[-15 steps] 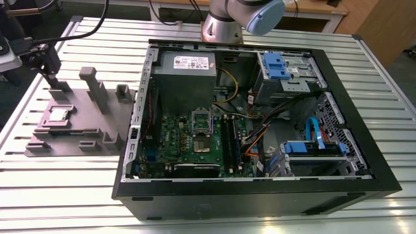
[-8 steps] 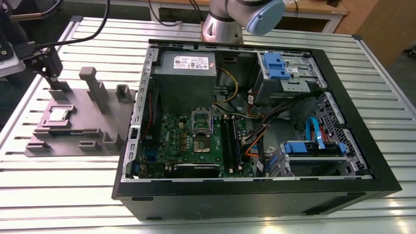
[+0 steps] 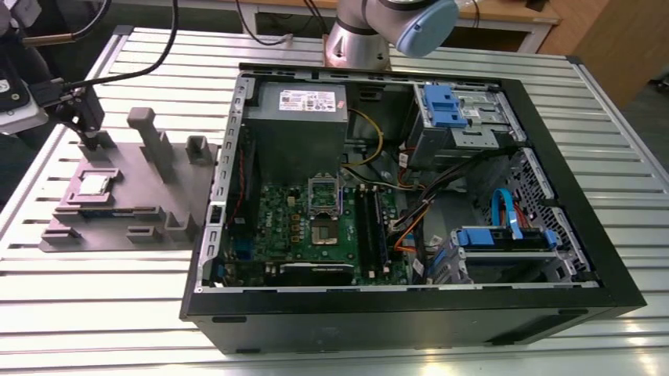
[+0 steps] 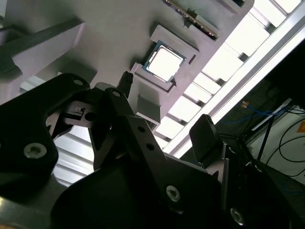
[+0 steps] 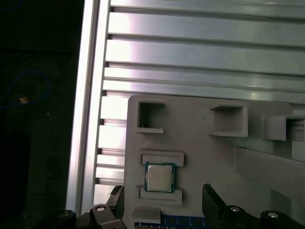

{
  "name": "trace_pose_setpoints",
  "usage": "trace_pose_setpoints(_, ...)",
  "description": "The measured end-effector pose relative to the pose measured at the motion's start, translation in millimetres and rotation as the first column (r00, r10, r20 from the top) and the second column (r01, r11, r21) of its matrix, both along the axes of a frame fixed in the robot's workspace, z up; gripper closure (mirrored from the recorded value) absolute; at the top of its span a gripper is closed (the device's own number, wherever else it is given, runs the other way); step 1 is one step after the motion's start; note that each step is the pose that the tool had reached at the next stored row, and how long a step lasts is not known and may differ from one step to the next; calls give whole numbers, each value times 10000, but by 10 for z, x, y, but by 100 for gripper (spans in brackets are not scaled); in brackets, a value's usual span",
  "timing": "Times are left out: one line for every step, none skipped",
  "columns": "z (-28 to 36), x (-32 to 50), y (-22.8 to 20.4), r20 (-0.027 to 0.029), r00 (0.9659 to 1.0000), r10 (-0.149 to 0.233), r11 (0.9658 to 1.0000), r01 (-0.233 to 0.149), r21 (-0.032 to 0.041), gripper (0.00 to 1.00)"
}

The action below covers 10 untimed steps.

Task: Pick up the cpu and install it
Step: 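Pick up the cpu and move it towards the insertion slot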

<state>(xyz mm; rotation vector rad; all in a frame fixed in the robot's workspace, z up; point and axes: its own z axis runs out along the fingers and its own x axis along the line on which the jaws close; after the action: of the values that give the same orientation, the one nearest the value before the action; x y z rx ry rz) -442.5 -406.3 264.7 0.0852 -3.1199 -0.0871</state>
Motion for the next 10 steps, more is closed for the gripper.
trace_pose_setpoints(-17, -2, 0, -1, 10000, 0, 10000, 0, -1, 25)
trace_pose_setpoints(-36, -2, 0, -1, 10000, 1, 10000, -1, -1, 25)
trace_pose_setpoints(-53, -3, 0, 0, 10000, 1, 10000, -1, 0, 25)
trace_pose_setpoints(-72, -3, 0, 0, 10000, 1, 10000, -1, 0, 25)
trace_pose_setpoints(-91, -4, 0, 0, 10000, 1, 10000, -1, 0, 25)
trace_pose_setpoints(-108, -5, 0, 1, 10000, 1, 10000, -1, 1, 25)
trace_pose_setpoints(-118, -6, 0, 1, 10000, 0, 10000, 0, 4, 25)
trace_pose_setpoints(-122, -8, 0, 0, 10000, 1, 10000, -1, 5, 25)
trace_pose_setpoints(-122, -8, 0, -1, 10000, 1, 10000, -1, 4, 25)
trace_pose_setpoints(-122, -8, 0, -2, 10000, 1, 10000, -1, 4, 25)
